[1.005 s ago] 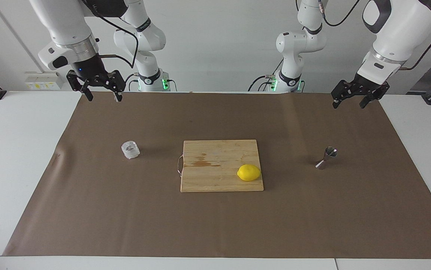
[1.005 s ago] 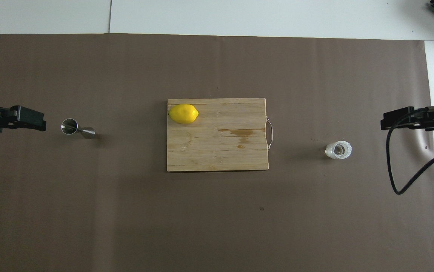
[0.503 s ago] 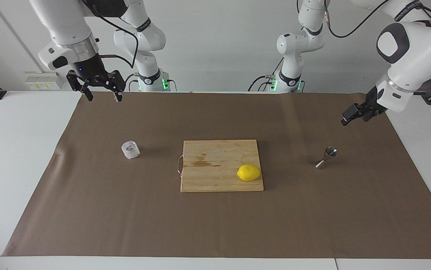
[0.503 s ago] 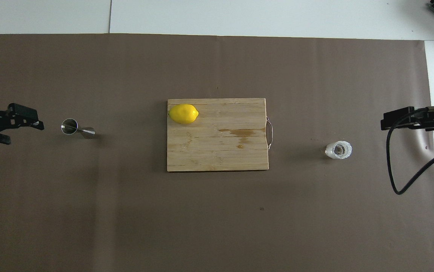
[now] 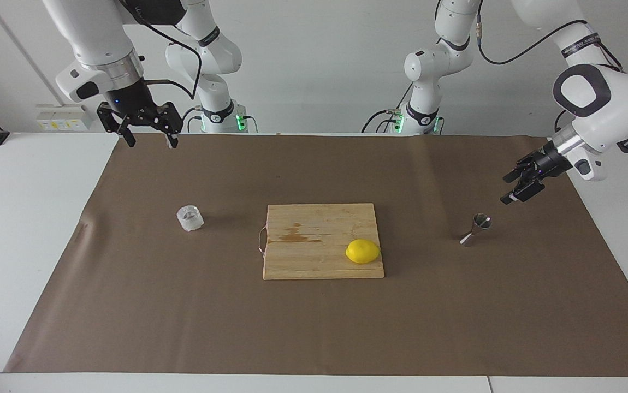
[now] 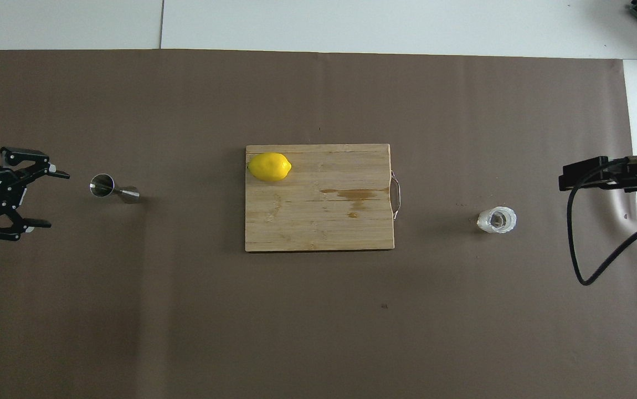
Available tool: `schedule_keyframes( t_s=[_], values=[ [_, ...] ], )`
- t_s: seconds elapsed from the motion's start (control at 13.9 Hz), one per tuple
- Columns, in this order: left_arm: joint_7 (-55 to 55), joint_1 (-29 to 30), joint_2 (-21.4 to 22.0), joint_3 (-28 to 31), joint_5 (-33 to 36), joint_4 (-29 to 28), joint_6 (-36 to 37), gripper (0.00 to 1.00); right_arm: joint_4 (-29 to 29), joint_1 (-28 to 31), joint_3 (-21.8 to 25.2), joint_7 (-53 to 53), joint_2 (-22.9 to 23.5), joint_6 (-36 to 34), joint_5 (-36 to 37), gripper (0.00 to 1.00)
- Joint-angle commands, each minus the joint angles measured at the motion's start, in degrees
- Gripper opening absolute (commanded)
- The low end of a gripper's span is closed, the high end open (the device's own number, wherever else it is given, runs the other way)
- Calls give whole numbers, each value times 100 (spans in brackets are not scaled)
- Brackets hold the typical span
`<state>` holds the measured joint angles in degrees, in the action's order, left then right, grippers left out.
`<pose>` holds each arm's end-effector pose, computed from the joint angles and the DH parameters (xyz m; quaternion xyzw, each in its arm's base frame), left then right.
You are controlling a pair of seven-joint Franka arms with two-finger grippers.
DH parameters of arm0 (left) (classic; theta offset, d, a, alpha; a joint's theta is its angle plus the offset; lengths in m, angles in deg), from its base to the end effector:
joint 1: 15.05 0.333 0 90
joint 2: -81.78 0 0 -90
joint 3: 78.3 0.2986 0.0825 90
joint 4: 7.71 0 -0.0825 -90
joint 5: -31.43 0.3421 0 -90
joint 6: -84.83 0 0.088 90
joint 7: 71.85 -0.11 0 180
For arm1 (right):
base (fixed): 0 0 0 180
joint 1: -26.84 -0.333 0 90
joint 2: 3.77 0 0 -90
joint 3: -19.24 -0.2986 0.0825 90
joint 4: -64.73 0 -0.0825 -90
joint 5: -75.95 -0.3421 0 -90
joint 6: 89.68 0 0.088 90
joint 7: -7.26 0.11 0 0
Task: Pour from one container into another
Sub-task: 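Open the left gripper and reach it to the small metal cup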
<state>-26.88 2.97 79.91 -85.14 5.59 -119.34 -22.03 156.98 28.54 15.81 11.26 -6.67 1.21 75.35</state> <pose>0.5135 0.0666 0.4561 0.8219 0.5257 -0.1156 0.1862 0.4991 0.0170 0.6141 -0.9997 0.0198 -0.0132 0.0044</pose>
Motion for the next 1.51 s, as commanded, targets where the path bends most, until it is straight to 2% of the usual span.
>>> schedule_keyframes(
  t_s=[0.0,0.14,0.29,0.65,0.86,1.08,1.22,1.44],
  values=[
    [1378,52,327,-54,-542,-701,-571,100,-102,59,-43,101,34,-115,-1,100],
    [1961,200,564,-54,-1226,-1297,-1072,100,-102,59,-43,101,34,-115,-1,100],
    [1980,245,758,-54,-2070,-1852,-1529,100,-102,59,-43,101,34,-115,-1,100],
    [2051,342,776,-63,-3715,-2363,-2197,100,-102,59,-43,101,34,-115,-1,100],
    [2059,211,776,-63,-4182,-2653,-2558,100,-102,59,-43,101,34,-115,-1,100],
    [2068,-44,723,-63,-4419,-2680,-3006,100,-102,59,-43,101,34,-115,-1,100],
    [2303,-272,706,-63,-4814,-2689,-3217,100,-102,59,-43,101,34,-115,-1,100],
    [2638,-562,601,-63,-4877,-2689,-3806,100,-102,59,-43,101,34,-115,-1,100]
  ],
)
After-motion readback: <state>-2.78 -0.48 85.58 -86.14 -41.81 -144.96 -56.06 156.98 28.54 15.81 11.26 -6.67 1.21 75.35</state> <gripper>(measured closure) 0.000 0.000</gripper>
